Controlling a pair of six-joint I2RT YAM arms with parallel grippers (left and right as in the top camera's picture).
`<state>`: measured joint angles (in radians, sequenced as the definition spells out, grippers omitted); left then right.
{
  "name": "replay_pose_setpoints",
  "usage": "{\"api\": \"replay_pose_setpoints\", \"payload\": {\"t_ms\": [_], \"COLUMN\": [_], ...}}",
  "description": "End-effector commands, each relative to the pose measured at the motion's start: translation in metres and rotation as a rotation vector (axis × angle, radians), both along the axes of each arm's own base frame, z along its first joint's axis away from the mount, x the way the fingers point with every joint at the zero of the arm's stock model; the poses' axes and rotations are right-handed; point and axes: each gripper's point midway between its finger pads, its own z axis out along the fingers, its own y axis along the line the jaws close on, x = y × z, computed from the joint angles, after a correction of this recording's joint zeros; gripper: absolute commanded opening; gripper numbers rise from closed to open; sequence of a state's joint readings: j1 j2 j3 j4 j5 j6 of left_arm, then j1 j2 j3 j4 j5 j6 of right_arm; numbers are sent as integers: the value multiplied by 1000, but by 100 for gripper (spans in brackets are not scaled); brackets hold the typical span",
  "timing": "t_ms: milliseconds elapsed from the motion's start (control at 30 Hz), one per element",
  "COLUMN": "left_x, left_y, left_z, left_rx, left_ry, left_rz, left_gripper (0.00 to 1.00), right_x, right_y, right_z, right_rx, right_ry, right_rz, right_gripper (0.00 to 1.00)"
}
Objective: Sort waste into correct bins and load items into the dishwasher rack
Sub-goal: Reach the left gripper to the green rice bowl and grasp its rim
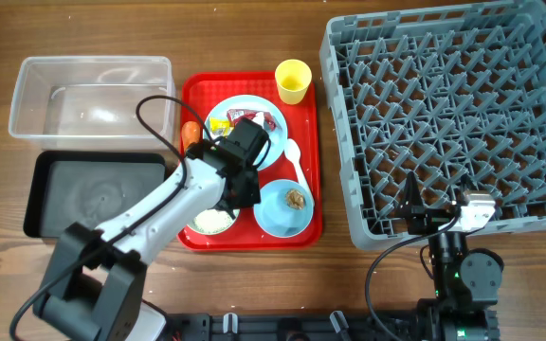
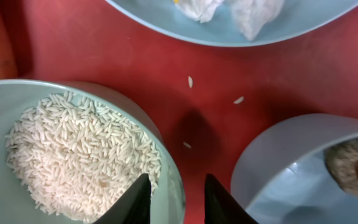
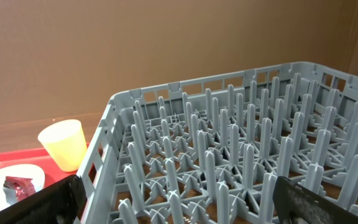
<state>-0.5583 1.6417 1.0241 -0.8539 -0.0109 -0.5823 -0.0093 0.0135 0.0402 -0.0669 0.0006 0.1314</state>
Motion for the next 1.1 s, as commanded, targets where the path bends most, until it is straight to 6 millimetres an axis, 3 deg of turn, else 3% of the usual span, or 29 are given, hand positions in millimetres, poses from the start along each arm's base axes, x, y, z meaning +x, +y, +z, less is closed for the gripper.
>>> {"api": "replay_pose_setpoints", "payload": {"t_ms": [0,400,767,867,1067], "left_x": [-4,-6,-5,-5,-6], "left_y": [5,6,6,6,7], "left_z": [-17,-25,-25,-25,-25], "left_rx": [44,58,56,57,59], "left_ry": [39,62,59,60,63], "left_rz": [9,9,8,8,8], "left_gripper": [28,27,15,4,4], "right_x": [0,0,0,0,0], "right_y": [3,3,3,3,3], "right_z": [1,1,1,1,1], "right_rx": [9,10,9,9,9], "right_ry": [-9,-9,-9,-9,-9], "right_rz": [13,13,13,13,13], "right_gripper": [100,100,100,100,100]}}
